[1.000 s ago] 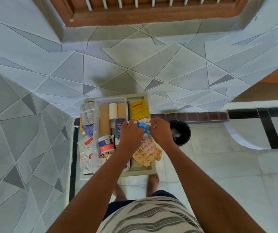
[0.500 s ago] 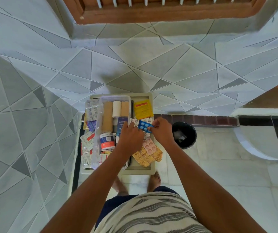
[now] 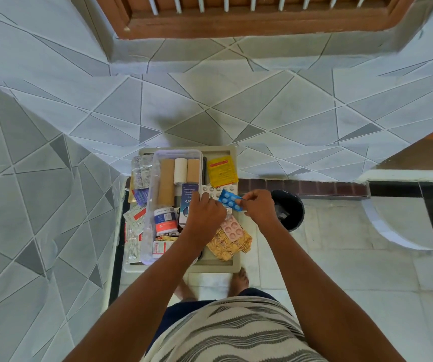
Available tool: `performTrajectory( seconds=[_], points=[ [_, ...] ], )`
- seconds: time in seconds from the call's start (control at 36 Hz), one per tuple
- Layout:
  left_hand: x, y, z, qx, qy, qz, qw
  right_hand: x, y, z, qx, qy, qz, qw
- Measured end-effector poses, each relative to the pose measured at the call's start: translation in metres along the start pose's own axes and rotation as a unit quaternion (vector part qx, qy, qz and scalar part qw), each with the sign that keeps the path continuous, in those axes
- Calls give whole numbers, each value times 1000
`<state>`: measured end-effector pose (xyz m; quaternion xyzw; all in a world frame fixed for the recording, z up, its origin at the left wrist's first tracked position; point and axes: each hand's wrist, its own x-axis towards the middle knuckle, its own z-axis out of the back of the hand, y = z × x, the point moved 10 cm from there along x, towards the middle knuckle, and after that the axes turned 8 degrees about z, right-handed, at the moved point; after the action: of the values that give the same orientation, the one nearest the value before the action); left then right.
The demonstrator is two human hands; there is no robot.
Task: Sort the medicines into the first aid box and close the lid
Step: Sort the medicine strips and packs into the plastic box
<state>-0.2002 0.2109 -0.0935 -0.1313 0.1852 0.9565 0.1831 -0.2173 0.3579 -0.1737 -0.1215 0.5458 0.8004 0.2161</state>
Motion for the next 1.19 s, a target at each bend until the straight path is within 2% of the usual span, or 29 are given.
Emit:
performTrajectory(
  seconds=[0.14,0.28,0.33,0.39,0.44,0.5,0.56,0.64,0.69,0.83,0.89,0.97,1.03,1.19],
  points=[
    [0,2,7,-23,-38,10,999,-3,-1,-2,52,15,-19,998],
    [-9,19,41,-168,-142,59,974,-9,4,7,103,2,-17,995],
    [-22,38,58,-257,-191,111,941,-14,9,12,117,-7,-8,993],
    [-41,66,62,-394,-218,182,874,-20,15,17,118,-17,6,993],
    [-57,87,51,-490,-204,234,815,-28,23,17,112,-16,24,993],
    [-72,103,33,-538,-190,263,778,-36,32,12,99,-7,47,994],
    [-86,118,14,-566,-172,277,757,-45,44,4,72,3,79,994],
    [-104,135,-6,-532,-148,300,778,-60,64,-12,26,28,125,991],
    [-114,141,-24,-528,-105,312,783,-69,79,-27,-12,58,156,986],
    [-121,146,-42,-516,-34,274,811,-94,105,-58,-107,135,207,963],
    [-117,144,-45,-486,-4,243,840,-104,107,-70,-144,154,210,955],
    [-111,138,-47,-388,38,188,902,-115,108,-86,-183,158,218,946],
    [-110,138,-49,-338,47,173,924,-119,108,-97,-208,155,214,942],
    [-106,141,-55,-347,38,171,921,-125,98,-111,-233,113,158,953]
  ],
)
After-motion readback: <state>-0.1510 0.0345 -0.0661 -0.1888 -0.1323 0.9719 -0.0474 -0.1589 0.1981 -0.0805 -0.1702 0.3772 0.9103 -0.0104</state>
